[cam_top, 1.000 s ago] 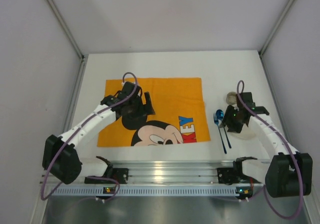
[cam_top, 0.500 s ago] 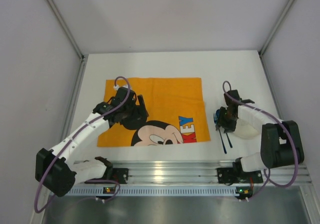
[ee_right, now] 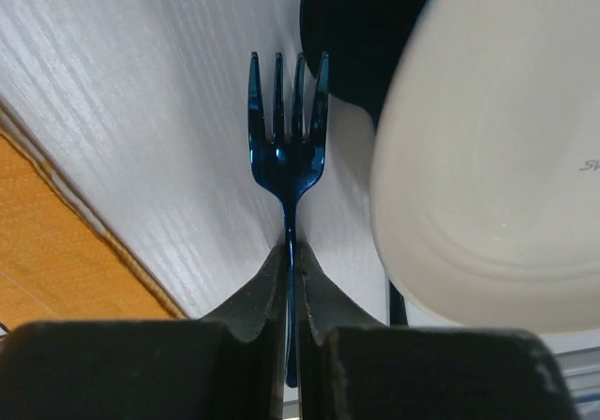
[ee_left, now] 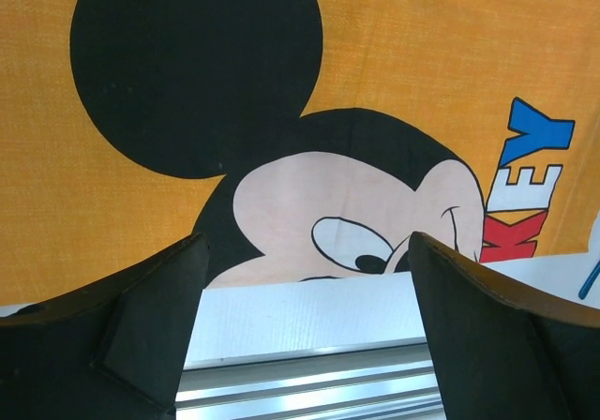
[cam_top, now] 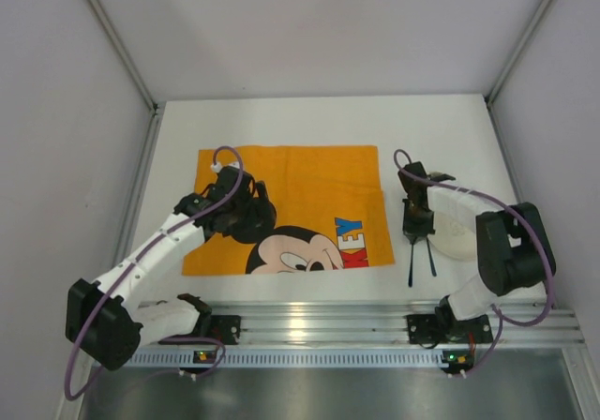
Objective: Set the dinner table for one person
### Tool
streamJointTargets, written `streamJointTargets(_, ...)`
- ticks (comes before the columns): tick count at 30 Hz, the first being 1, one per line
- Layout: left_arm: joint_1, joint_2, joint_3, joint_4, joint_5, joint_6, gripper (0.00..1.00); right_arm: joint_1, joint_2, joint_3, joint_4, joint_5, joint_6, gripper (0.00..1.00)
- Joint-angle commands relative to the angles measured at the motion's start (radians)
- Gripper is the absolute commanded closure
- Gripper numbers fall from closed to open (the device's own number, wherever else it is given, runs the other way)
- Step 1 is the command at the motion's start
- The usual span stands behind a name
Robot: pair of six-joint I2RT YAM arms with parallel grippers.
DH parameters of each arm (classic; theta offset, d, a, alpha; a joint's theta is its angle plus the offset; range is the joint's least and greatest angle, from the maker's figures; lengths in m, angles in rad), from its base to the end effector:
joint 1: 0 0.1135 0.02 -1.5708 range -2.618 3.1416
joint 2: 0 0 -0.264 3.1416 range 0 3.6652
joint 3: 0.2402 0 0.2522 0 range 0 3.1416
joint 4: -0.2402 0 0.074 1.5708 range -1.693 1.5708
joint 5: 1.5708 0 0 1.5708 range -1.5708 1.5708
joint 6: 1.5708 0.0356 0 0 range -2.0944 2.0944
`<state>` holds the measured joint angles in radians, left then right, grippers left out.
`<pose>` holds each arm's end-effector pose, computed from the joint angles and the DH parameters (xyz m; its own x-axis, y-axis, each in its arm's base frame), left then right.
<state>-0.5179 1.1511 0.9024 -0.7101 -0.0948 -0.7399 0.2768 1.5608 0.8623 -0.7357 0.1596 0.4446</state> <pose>0.1993 -0.1097 0.2629 -0.8256 -0.3020 -0.4765 -0.1504 0.9319 -0.3301 0.2501 0.0652 0.1578 -0.9674 0.1666 -0.1907 0.1851 0.9792 -0.0836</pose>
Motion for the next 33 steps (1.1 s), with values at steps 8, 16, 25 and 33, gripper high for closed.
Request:
streamJointTargets(8,0.002,-0.06,0.07,0.012,0.133,0.12,0.14,0.099,0.013,0.196,-0.003,0.083,0.034,1.0)
streamJointTargets(16,0.001,-0.183,-0.011,0.306,0.479,0.159,0.12,0.252,0.016,0.549,-0.12,-0.1,0.227,1.0)
streamJointTargets(25,-0.013,-0.064,0.046,0.396,0.558,0.149,0.15,0.344,-0.014,0.695,-0.131,-0.262,0.402,1.0)
streamJointTargets(33,-0.048,0.041,0.076,0.512,0.607,0.125,0.19,0.361,-0.076,0.692,-0.111,-0.338,0.496,1.0)
